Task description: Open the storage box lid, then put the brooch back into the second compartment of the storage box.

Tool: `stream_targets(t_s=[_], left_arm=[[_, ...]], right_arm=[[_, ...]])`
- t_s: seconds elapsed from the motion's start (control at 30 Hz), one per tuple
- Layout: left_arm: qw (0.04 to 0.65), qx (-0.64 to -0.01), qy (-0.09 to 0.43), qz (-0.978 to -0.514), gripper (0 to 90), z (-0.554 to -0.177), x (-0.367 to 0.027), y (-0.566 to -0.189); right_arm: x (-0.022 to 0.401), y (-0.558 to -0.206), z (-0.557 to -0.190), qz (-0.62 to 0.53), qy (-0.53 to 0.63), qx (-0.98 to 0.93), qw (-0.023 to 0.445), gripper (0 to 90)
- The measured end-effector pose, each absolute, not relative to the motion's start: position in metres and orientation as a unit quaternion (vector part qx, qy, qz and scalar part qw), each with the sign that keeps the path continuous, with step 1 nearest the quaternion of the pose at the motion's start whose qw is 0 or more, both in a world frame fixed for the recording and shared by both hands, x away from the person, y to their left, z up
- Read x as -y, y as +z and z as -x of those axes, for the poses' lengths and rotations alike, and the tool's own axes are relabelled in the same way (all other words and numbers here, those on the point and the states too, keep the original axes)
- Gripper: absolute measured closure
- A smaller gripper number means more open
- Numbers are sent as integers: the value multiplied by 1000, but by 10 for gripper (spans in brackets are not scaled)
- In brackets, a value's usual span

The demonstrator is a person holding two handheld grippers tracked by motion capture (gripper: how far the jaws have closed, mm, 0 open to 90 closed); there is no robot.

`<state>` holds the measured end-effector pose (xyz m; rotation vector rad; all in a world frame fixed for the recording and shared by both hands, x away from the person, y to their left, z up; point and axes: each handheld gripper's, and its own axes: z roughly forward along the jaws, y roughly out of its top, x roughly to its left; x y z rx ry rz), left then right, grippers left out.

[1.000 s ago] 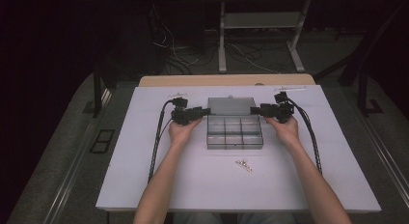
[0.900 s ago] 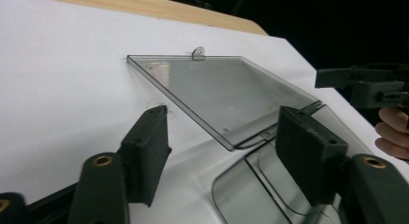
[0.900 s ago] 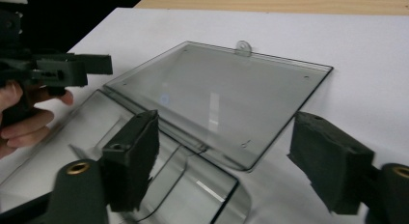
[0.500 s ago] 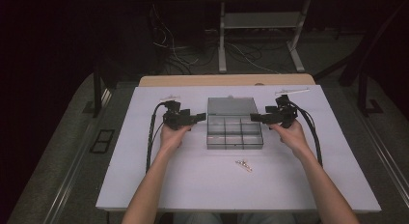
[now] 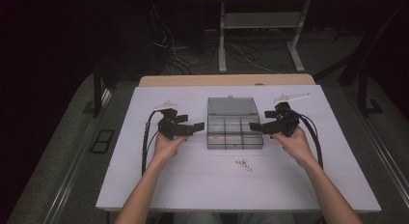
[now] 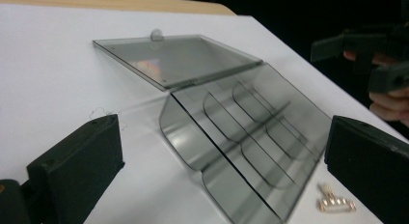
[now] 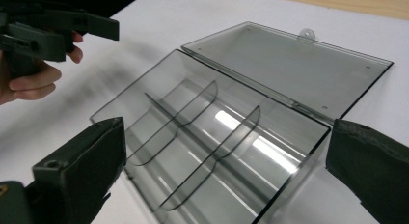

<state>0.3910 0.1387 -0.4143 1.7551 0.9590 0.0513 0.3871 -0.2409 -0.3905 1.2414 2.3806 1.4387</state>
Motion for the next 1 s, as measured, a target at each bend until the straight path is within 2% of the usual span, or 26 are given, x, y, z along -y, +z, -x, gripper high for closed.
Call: stream_targets(t_s=[0.5,0.63,1.0], left_arm=[[536,-375,29,-755,0,-347,-146,-405],[545,-376,33,-748,0,-335,-153,-403],[539,-368,24,-757,0,-304,-157,-416]], right_arm=[[243,-391,-350,-387,461,-798,44,5],[242,-391,-340,-380,459,-802,44,5],[232,-393,-318,-359,439,-823,37,5]])
